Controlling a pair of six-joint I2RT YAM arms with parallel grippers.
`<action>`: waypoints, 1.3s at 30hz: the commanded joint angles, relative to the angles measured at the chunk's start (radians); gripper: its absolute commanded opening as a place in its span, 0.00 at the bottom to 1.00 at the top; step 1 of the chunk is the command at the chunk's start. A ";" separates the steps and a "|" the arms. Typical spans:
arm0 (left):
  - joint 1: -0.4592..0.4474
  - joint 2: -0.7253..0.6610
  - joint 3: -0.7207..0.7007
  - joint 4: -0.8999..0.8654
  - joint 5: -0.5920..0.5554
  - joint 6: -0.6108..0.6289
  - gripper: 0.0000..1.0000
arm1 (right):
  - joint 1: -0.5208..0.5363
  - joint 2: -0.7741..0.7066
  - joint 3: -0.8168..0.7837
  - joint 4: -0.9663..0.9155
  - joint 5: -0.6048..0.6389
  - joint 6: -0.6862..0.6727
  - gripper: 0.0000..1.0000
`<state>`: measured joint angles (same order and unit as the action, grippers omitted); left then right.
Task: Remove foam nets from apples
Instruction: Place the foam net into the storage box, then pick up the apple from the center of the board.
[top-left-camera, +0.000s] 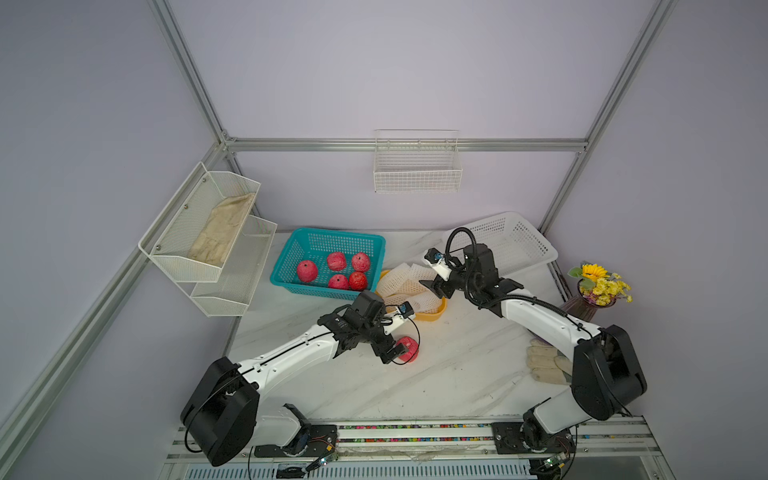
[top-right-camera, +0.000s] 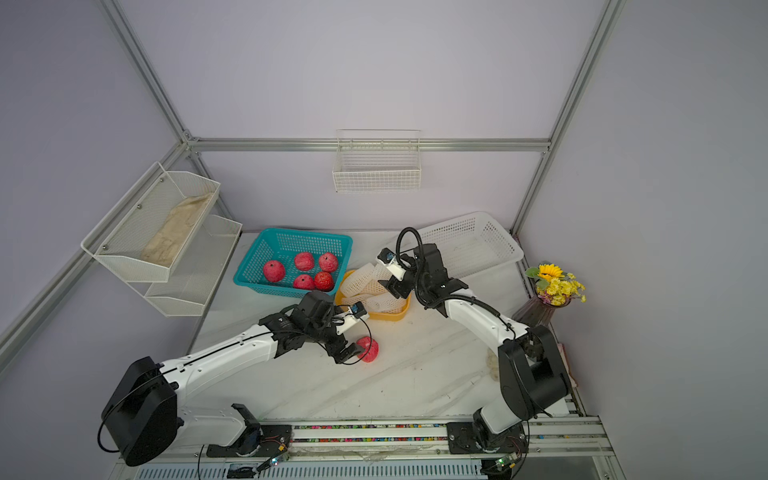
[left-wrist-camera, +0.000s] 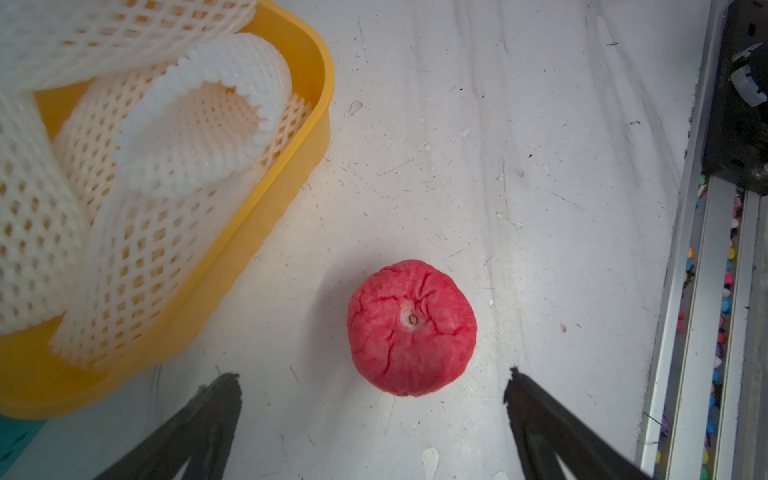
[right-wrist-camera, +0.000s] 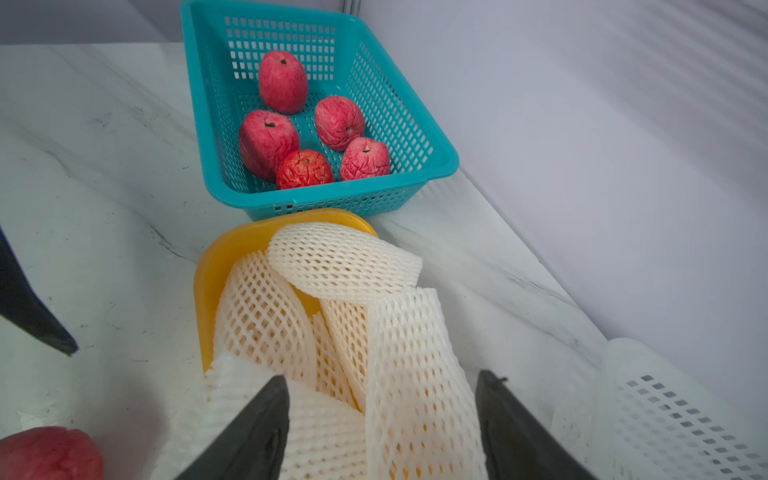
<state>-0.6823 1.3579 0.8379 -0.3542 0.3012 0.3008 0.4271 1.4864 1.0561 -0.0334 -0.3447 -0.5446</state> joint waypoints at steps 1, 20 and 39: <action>-0.005 0.046 -0.012 0.075 0.075 0.060 1.00 | -0.005 -0.137 -0.049 0.002 0.024 0.026 0.79; -0.025 0.306 0.116 0.042 0.106 0.102 0.96 | -0.005 -0.393 -0.184 -0.091 0.112 0.063 0.89; -0.037 0.285 0.132 0.001 0.120 0.086 0.61 | -0.004 -0.412 -0.220 -0.089 0.108 0.075 0.88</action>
<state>-0.7151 1.6745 0.9295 -0.3325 0.3981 0.3851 0.4271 1.1000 0.8471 -0.1280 -0.2356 -0.4812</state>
